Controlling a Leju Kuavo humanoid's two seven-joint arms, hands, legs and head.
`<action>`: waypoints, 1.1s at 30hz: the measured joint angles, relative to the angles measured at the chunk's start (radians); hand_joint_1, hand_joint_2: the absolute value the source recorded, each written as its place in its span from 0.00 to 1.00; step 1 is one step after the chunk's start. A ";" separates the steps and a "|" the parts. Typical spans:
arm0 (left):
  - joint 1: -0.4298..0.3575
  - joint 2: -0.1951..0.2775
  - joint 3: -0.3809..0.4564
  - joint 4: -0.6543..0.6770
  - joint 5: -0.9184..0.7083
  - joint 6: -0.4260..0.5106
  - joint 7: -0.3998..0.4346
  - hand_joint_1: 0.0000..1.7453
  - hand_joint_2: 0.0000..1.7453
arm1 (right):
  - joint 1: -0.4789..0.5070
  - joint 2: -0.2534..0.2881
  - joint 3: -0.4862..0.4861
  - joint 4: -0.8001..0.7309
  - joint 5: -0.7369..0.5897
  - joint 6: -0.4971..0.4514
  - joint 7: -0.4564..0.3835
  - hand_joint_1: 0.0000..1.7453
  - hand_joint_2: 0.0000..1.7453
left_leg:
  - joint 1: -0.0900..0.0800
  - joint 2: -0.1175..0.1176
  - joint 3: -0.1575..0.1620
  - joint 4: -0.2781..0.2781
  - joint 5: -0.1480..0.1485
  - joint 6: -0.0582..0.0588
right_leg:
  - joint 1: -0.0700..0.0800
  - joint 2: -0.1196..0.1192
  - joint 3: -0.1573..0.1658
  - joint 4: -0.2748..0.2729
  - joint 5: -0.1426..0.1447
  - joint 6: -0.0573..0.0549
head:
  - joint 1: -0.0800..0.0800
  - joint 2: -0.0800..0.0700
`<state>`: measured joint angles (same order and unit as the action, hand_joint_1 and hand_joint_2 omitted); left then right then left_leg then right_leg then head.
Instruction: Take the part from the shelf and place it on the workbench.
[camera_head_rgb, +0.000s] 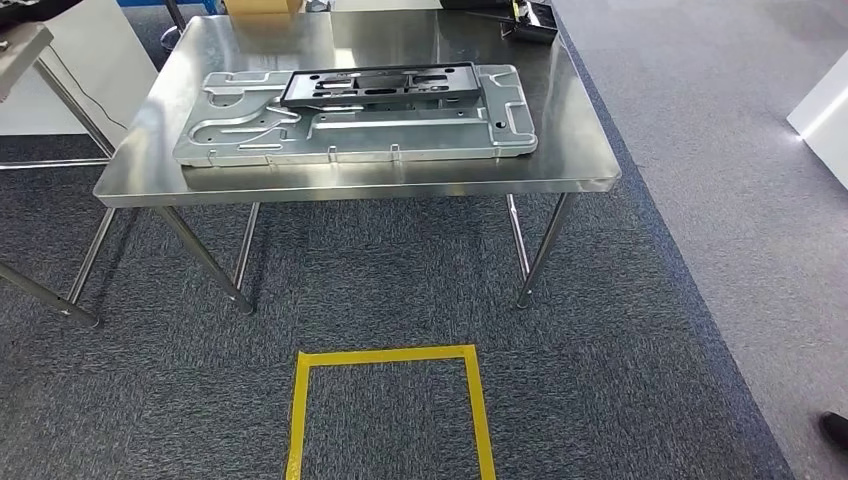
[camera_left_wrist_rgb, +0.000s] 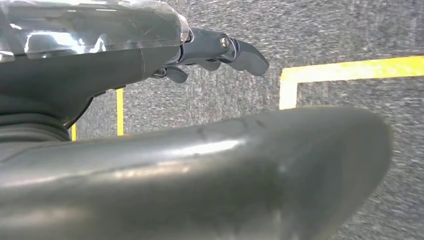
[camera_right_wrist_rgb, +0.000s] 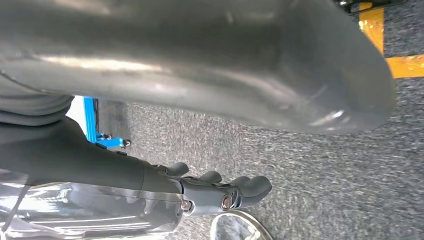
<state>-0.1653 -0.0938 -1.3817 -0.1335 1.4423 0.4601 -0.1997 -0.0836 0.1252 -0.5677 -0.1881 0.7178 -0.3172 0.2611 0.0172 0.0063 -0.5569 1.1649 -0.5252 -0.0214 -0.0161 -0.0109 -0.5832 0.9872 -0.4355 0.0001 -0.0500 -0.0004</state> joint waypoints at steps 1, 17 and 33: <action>-0.002 0.000 0.000 0.000 -0.001 0.000 0.001 0.00 0.00 | 0.000 0.000 -0.001 0.000 0.000 0.000 0.000 0.00 0.00 | -0.001 -0.001 0.053 -0.078 0.004 0.003 | 0.000 0.000 -0.010 0.005 0.006 0.005 | 0.000 0.000; -0.008 -0.007 -0.005 0.000 -0.011 -0.001 0.009 0.00 0.00 | 0.000 -0.003 -0.017 -0.001 0.001 -0.002 0.001 0.00 0.00 | -0.032 0.005 -0.034 -0.161 0.088 0.069 | 0.012 0.007 0.091 0.064 -0.087 0.017 | 0.000 0.000; -0.014 -0.007 -0.007 0.000 -0.011 -0.001 0.012 0.00 0.00 | 0.000 -0.004 -0.018 -0.001 0.010 -0.005 -0.001 0.00 0.00 | 0.001 -0.004 0.084 -0.149 -0.003 0.006 | 0.002 -0.002 -0.005 0.013 -0.003 0.017 | 0.000 0.000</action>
<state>-0.1795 -0.1006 -1.3890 -0.1335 1.4313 0.4593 -0.1881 -0.0831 0.1209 -0.5857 -0.1895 0.7277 -0.3218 0.2605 0.0179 0.0028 -0.4727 1.0163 -0.5284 -0.0159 -0.0136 -0.0124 -0.5881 0.9998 -0.4386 0.0169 -0.0498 -0.0004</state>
